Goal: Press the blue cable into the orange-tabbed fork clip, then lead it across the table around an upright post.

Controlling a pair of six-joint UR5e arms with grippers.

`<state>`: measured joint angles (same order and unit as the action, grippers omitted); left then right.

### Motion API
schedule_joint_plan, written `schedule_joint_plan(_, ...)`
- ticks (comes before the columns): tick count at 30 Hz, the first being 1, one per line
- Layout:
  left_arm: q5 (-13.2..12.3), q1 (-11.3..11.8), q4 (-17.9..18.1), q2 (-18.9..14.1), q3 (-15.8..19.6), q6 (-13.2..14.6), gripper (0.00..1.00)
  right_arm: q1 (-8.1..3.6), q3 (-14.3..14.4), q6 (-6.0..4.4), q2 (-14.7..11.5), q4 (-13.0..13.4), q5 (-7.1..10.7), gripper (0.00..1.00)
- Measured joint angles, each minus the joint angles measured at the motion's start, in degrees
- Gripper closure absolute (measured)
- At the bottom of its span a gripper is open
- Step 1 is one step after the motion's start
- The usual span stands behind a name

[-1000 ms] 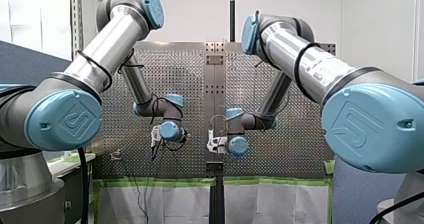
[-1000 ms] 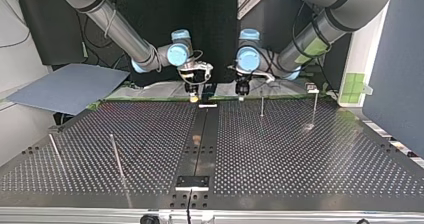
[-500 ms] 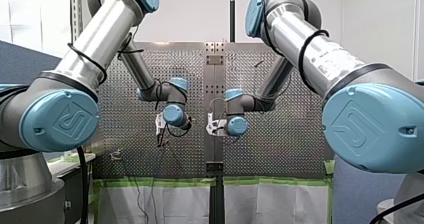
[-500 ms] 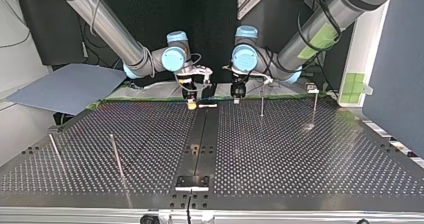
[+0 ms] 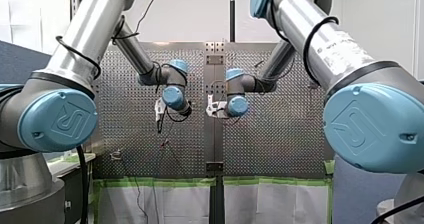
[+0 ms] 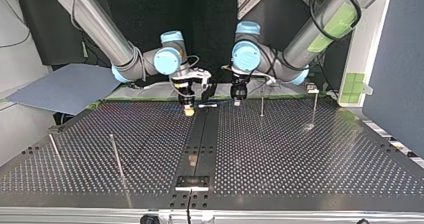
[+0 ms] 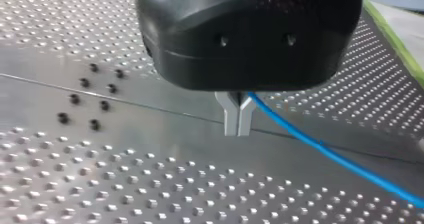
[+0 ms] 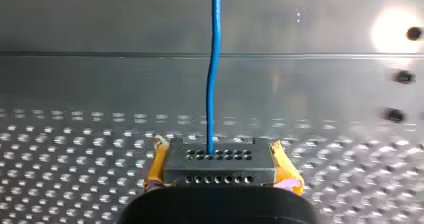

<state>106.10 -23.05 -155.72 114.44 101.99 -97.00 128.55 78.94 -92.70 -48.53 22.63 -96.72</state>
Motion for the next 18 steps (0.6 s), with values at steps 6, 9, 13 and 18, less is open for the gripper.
schedule_joint_plan(6,0.27,-0.38,-2.82,-2.96,-1.76,0.15,1.00,-0.06,-0.27,0.04,-3.05,-1.90,0.26,1.00)
schedule_joint_plan(9,0.28,-0.67,-4.24,-4.58,-3.27,0.03,1.00,0.08,-1.00,0.08,-4.65,-2.89,0.29,1.00)
schedule_joint_plan(13,0.29,-1.11,-5.96,-6.48,-5.15,-0.02,1.00,0.21,-2.00,0.06,-6.59,-4.30,0.30,1.00)
schedule_joint_plan(18,0.31,-1.51,-7.66,-9.08,-7.49,-0.16,1.00,0.24,-2.78,-0.03,-9.16,-5.32,0.30,1.00)
